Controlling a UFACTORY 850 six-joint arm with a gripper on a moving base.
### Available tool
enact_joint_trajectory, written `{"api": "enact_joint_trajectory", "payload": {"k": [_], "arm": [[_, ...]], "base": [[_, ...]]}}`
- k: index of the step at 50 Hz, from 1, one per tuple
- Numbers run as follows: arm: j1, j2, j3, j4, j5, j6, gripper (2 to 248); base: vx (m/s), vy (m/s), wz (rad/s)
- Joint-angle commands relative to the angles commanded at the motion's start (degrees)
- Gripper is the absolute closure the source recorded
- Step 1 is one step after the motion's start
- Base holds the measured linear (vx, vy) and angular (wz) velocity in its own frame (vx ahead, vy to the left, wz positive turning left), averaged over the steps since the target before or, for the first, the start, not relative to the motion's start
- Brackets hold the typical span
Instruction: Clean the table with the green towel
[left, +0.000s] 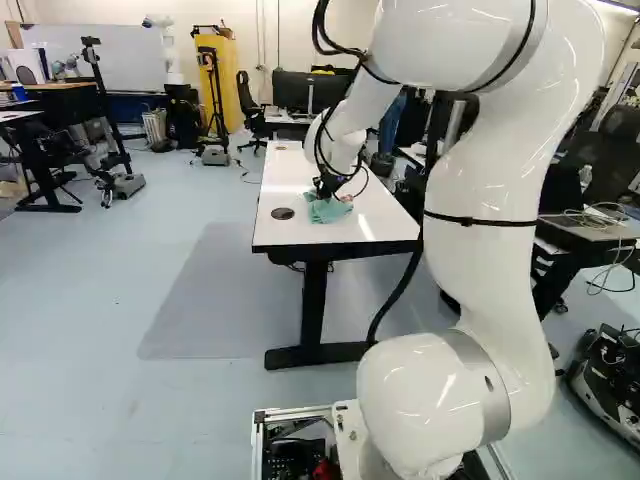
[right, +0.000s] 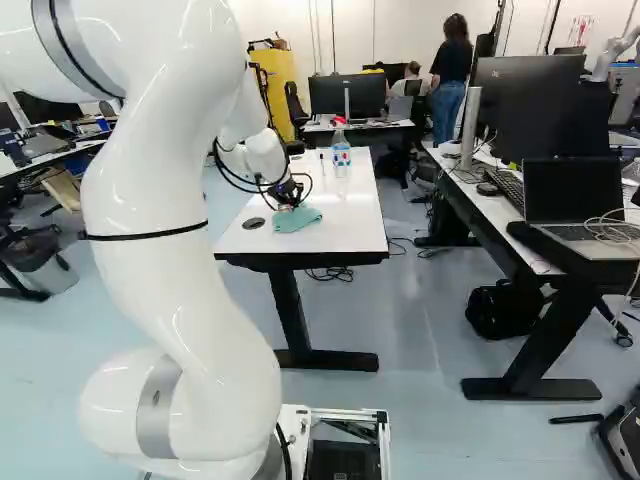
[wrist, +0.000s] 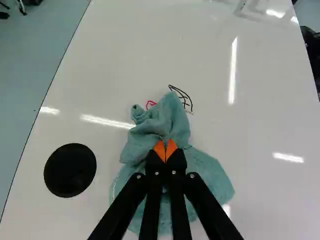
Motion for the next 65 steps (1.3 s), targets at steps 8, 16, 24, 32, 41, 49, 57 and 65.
{"api": "enact_joint_trajectory", "payload": {"k": [8,16,24,32,41,49,57,65], "arm": [[-1.37,0.3,0.37,0.0,0.0,0.0,229],[-2.77,0.33,0.41,0.0,0.0,0.0,229],[-4.17,0.31,0.39,0.0,0.0,0.0,229],[-5.56,0.11,0.15,0.0,0.0,0.0,229],[-7.11,-0.5,-0.61,0.0,0.0,0.0,229],[-8.37,-1.49,-1.86,0.0,0.0,0.0,229],[-9.14,-3.09,-3.89,0.0,0.0,0.0,229],[-9.33,-4.97,-6.32,0.0,0.0,0.0,229]], "base": [[0.0,0.0,0.0],[0.0,0.0,0.0],[0.0,0.0,0.0],[0.0,0.0,0.0],[0.0,0.0,0.0],[0.0,0.0,0.0],[0.0,0.0,0.0],[0.0,0.0,0.0]]}}
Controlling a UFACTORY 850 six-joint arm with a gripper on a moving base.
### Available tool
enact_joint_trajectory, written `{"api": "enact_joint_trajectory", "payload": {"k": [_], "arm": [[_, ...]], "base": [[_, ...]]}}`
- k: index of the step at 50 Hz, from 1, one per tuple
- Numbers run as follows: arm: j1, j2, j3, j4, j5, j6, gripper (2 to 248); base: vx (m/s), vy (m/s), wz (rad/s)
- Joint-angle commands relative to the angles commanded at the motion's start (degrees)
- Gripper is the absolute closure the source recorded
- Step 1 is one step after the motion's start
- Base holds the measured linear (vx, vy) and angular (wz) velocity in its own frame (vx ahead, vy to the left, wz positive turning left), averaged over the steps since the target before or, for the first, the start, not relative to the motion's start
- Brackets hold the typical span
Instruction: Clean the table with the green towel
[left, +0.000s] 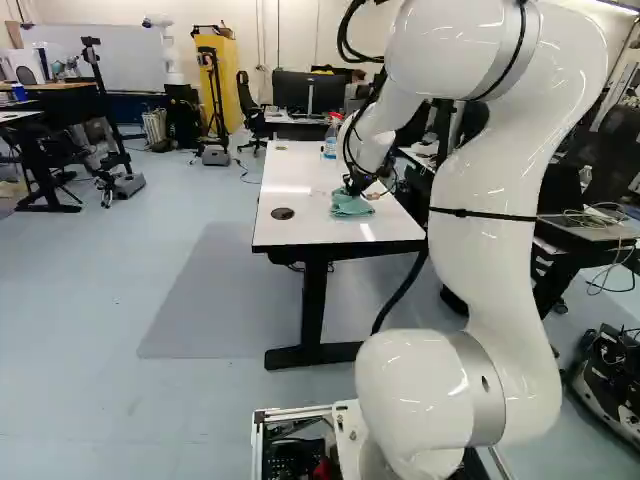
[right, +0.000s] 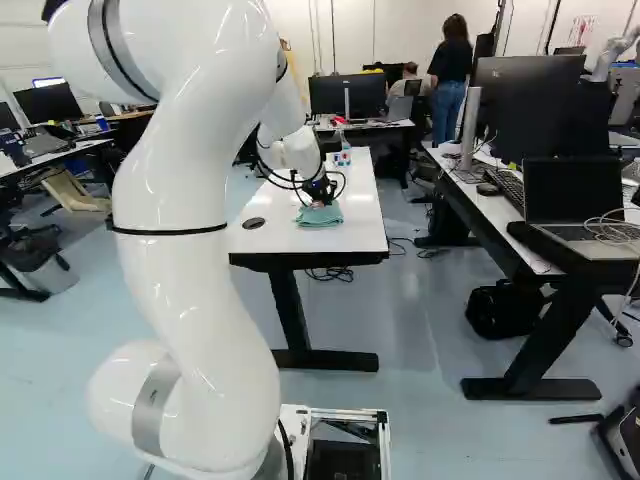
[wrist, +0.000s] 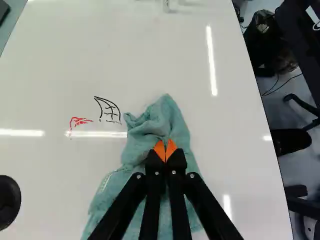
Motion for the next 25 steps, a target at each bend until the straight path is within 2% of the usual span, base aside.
{"api": "enact_joint_trajectory", "payload": {"k": [25], "arm": [[1.88,-5.64,-7.46,0.0,0.0,0.0,229]], "base": [[0.0,0.0,0.0]]}}
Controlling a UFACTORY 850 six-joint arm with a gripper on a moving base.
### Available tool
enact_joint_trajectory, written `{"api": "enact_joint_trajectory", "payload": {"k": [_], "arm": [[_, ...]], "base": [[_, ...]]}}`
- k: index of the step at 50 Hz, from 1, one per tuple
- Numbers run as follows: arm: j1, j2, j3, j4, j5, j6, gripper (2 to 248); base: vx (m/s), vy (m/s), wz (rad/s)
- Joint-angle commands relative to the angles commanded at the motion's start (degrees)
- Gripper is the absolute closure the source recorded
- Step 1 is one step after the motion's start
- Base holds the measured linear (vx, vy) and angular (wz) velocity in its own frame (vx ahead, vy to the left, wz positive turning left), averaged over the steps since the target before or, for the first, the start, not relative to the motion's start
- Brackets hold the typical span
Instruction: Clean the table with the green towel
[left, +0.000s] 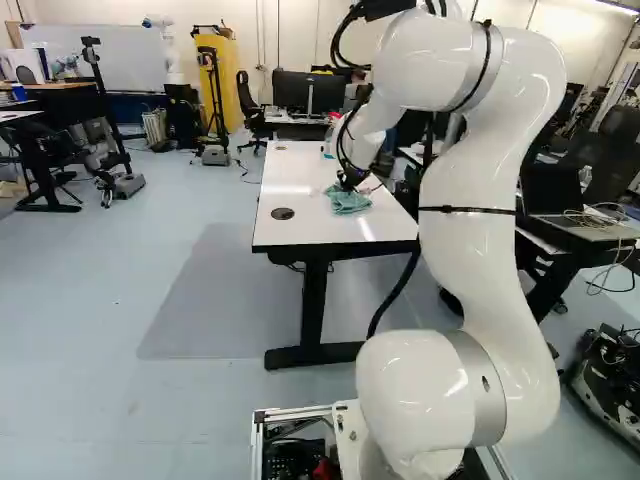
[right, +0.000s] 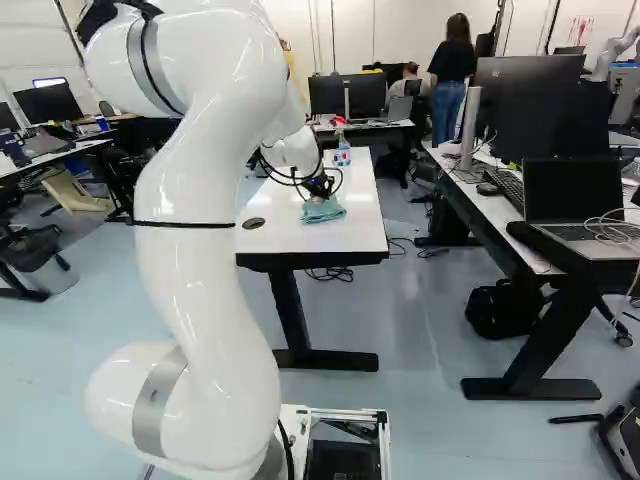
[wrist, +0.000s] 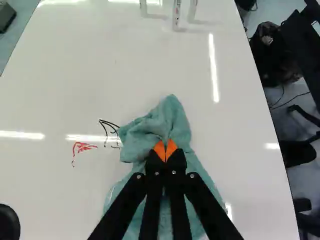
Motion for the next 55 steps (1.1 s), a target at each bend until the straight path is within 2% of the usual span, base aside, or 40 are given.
{"api": "enact_joint_trajectory", "payload": {"k": [31,55], "arm": [[4.24,-4.1,-5.59,0.0,0.0,0.0,229],[7.78,-4.47,-6.1,0.0,0.0,0.0,229]], "base": [[0.0,0.0,0.0],[0.0,0.0,0.0]]}}
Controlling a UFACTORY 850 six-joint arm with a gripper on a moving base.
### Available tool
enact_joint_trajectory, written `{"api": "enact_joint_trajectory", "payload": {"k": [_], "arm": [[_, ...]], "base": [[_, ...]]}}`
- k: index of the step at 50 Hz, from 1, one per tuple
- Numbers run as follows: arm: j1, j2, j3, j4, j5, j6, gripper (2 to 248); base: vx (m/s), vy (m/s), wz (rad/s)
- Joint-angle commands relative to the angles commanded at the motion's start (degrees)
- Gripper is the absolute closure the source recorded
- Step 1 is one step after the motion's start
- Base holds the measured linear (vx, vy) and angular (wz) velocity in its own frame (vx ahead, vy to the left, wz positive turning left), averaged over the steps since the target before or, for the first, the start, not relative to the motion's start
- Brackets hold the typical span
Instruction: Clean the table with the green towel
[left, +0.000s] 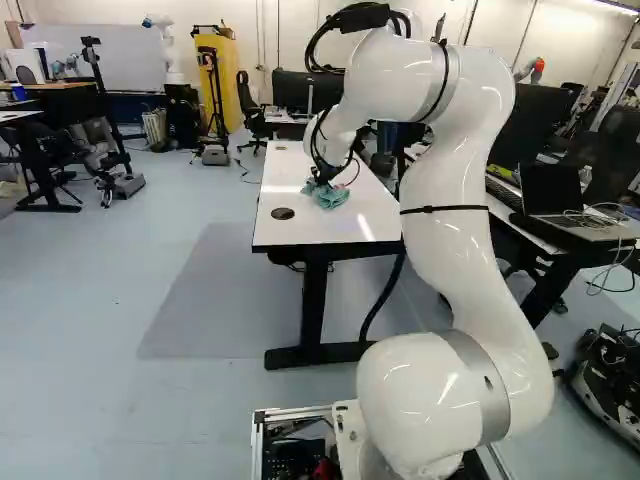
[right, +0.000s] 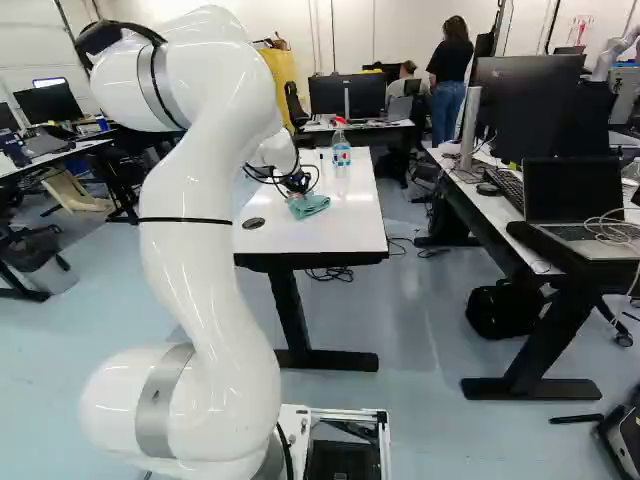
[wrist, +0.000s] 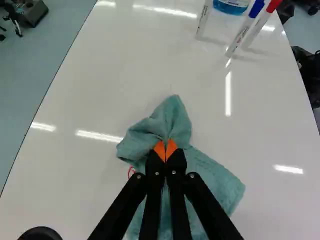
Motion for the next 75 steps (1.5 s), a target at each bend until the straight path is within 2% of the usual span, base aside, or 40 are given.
{"api": "enact_joint_trajectory", "payload": {"k": [19,43,57,75], "arm": [[2.69,1.61,2.21,0.0,0.0,0.0,229],[4.73,6.77,9.17,0.0,0.0,0.0,229],[4.64,10.12,13.57,0.0,0.0,0.0,229],[2.79,13.77,18.25,0.0,0.0,0.0,229]], "base": [[0.0,0.0,0.0],[0.0,0.0,0.0],[0.0,0.0,0.0],[0.0,0.0,0.0]]}}
